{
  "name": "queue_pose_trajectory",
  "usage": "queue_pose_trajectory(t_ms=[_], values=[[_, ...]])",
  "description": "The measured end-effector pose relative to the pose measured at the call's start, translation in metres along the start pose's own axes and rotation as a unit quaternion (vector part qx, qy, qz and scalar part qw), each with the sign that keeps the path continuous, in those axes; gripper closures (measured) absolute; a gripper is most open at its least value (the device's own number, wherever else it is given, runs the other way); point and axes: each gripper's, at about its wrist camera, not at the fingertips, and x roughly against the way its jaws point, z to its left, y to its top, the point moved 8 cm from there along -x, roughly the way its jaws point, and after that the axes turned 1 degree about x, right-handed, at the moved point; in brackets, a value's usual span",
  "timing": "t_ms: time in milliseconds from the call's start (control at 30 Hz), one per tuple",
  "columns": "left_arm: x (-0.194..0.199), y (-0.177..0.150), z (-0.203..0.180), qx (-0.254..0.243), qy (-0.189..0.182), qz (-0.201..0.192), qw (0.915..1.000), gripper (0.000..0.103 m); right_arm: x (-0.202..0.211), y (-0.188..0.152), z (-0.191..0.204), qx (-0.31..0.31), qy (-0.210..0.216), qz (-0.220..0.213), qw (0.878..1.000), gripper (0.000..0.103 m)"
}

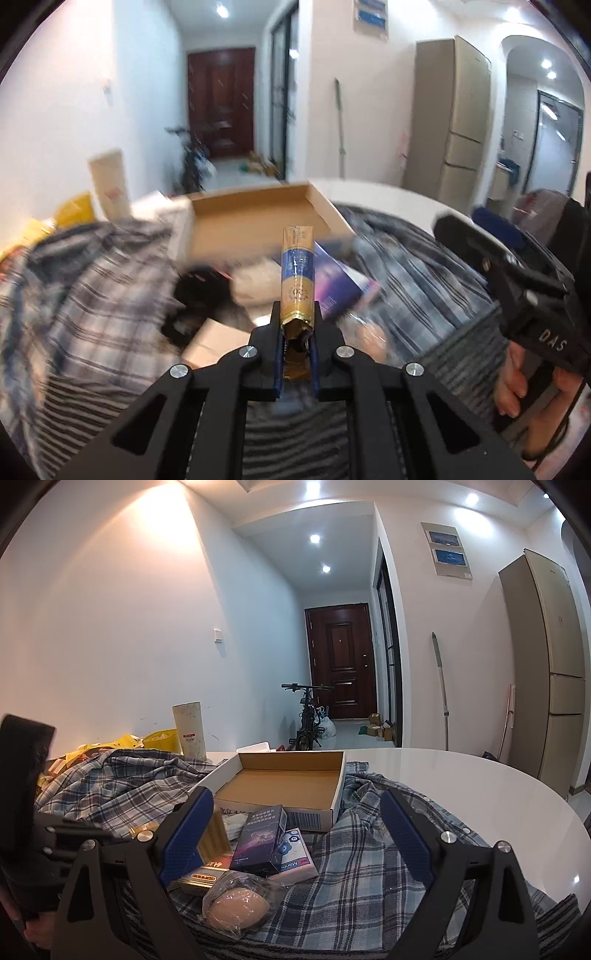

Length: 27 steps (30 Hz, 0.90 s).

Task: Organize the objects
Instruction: 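Lift the pack with the left gripper while the right gripper grasps the plastic-wrapped bun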

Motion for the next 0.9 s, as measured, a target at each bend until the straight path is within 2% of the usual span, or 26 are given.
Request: queue_pose_trajectory(t_ms=[133,200,233,300,367,467,700,767,900], values=[[0.011,0.010,0.022,-0.006,0.077,-0.065,0.9949,0.091,-0.001,-0.001,0.001,0.001,-0.001,0.004,1.000,0.012],[0.012,0.009,0.031,0.002,0.092,-0.077,0.9928,0.091,-0.002,-0.002,0.001,0.001,0.000,0.006,1.000,0.012],[0.008,0.007,0.035,0.014,0.082,-0.071,0.9939,0.091,-0.005,-0.002,0.002,0.003,-0.001,0.011,1.000,0.014],[0.008,0.005,0.042,0.032,0.078,-0.069,0.9941,0.091,-0.016,-0.007,0.007,0.015,0.001,0.041,0.999,0.023],[0.014,0.005,0.050,0.047,0.081,-0.079,0.9924,0.091,-0.029,-0.015,0.018,0.036,0.003,0.093,0.995,0.028],[0.022,0.005,0.054,0.055,0.086,-0.089,0.9909,0.091,-0.036,-0.029,0.035,0.042,0.026,0.160,0.986,0.030],[0.026,0.008,0.049,0.048,0.089,-0.100,0.9899,0.091,-0.057,-0.065,0.051,0.032,0.042,0.241,0.969,0.030],[0.025,0.008,0.050,0.051,0.087,-0.099,0.9899,0.091,-0.065,-0.078,0.049,0.025,0.037,0.267,0.963,0.036],[0.025,0.008,0.050,0.048,0.086,-0.100,0.9901,0.091,-0.068,-0.087,0.051,0.030,0.046,0.285,0.957,0.037]])
